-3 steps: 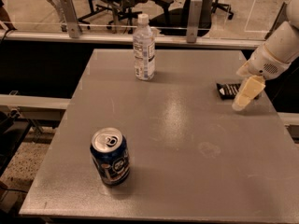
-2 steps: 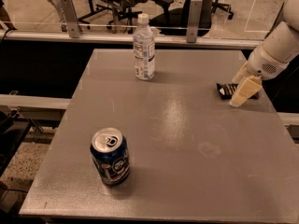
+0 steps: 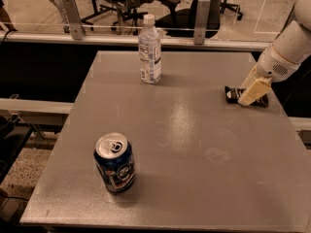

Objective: Pick rxbar chocolate

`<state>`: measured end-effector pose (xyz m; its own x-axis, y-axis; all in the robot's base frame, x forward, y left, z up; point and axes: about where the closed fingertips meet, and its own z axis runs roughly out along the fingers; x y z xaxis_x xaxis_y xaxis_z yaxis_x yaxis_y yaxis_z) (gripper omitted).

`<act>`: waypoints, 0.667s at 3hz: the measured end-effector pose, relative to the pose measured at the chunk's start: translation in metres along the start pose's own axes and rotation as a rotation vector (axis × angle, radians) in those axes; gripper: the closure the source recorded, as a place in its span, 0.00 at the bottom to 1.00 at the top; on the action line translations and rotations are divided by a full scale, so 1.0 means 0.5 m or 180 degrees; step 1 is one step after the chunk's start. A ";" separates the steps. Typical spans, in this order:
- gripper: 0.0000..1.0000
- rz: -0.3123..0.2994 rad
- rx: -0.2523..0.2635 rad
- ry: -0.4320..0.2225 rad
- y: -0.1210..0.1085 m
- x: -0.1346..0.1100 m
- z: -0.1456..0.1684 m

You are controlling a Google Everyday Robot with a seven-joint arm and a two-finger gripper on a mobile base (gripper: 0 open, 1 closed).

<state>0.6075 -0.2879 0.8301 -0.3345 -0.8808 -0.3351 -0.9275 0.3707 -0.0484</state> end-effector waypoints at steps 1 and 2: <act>1.00 0.0000 0.0000 0.0000 0.000 -0.001 -0.001; 1.00 -0.0019 -0.0102 -0.0093 0.030 -0.034 -0.032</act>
Offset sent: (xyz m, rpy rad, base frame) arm -0.0347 0.0381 0.0602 0.0963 0.0489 0.0480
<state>0.5967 -0.2724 0.8502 -0.3244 -0.8737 -0.3624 -0.9345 0.3554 -0.0204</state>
